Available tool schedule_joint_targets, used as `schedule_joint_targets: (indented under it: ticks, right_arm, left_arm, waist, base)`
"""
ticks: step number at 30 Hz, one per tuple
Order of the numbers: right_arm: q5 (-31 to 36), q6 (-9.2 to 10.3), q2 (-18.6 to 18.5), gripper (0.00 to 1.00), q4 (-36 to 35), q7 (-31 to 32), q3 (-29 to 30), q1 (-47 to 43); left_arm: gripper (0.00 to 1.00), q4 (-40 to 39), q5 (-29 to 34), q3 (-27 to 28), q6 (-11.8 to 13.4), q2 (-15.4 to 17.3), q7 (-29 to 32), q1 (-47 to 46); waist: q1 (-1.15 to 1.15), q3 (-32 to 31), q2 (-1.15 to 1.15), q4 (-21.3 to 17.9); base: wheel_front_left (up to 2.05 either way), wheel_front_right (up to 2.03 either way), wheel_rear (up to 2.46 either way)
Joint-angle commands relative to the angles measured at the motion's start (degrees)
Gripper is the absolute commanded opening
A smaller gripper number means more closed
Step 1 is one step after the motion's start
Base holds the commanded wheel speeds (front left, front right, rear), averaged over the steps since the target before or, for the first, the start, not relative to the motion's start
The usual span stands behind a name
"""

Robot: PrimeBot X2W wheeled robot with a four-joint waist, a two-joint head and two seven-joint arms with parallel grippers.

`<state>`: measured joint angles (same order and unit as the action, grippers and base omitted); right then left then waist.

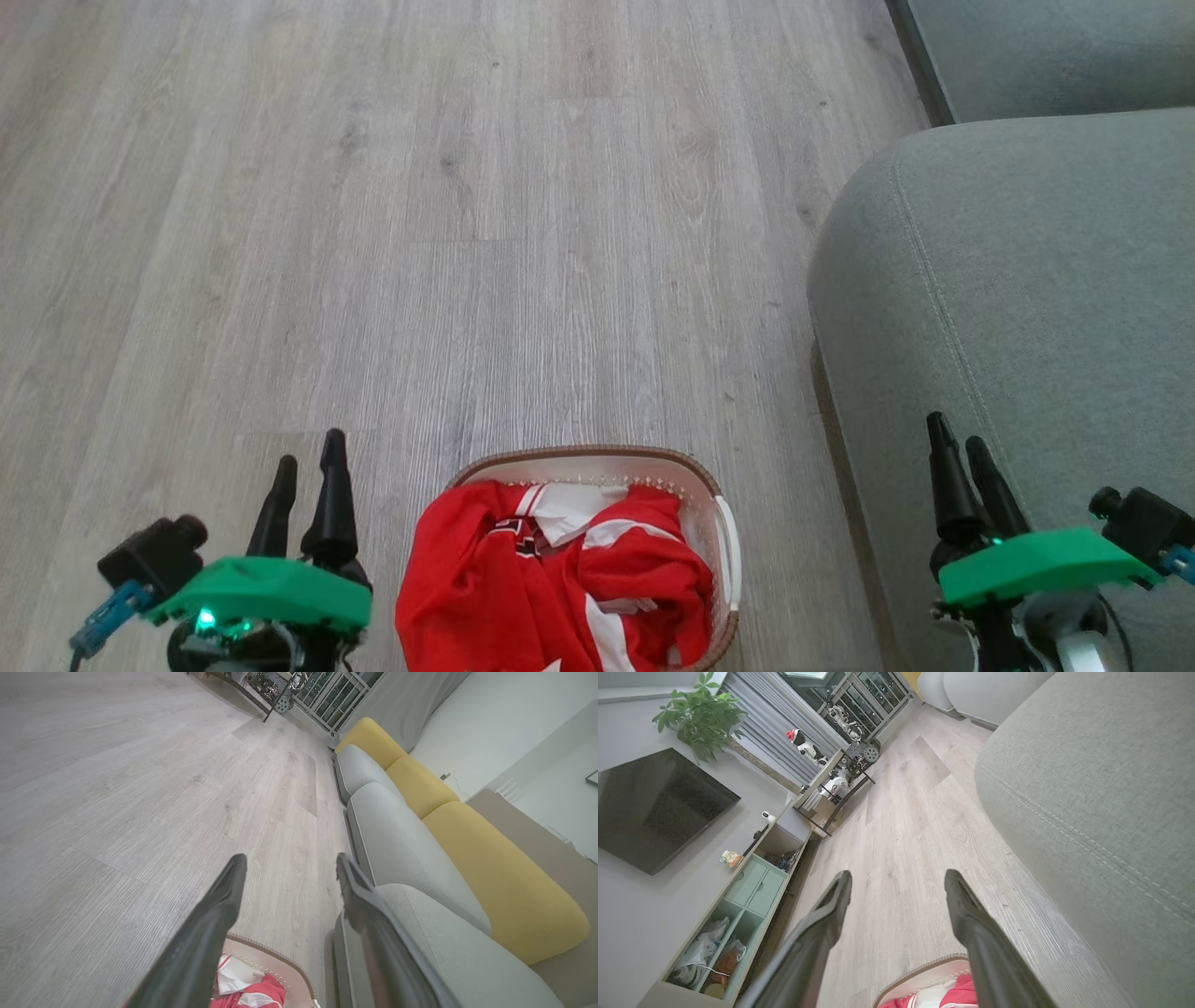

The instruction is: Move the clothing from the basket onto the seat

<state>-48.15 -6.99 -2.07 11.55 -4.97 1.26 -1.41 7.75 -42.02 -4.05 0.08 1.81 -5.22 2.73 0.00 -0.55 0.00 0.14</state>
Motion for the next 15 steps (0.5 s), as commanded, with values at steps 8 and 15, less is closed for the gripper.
schedule_joint_targets:
  ticks: [8, 15]
  right_arm:
    - [7.4, -0.31, -0.6, 1.00, -3.3, -2.3, -1.7, 1.9]
    - [11.9, -0.34, -0.6, 1.00, -3.8, -3.5, -2.4, 1.9]
  left_arm:
    - [1.00, -2.9, 8.1, -0.2, 1.3, 1.1, -2.2, -0.9]
    - [1.00, -3.0, 13.0, -0.6, 1.9, 1.2, -3.3, -0.5]
  waist:
    - [0.00, 0.0, 0.00, 0.0]
    - [0.00, 0.0, 0.00, 0.0]
  base:
    - [0.00, 0.00, 0.00]
    - [0.00, 0.00, 0.00]
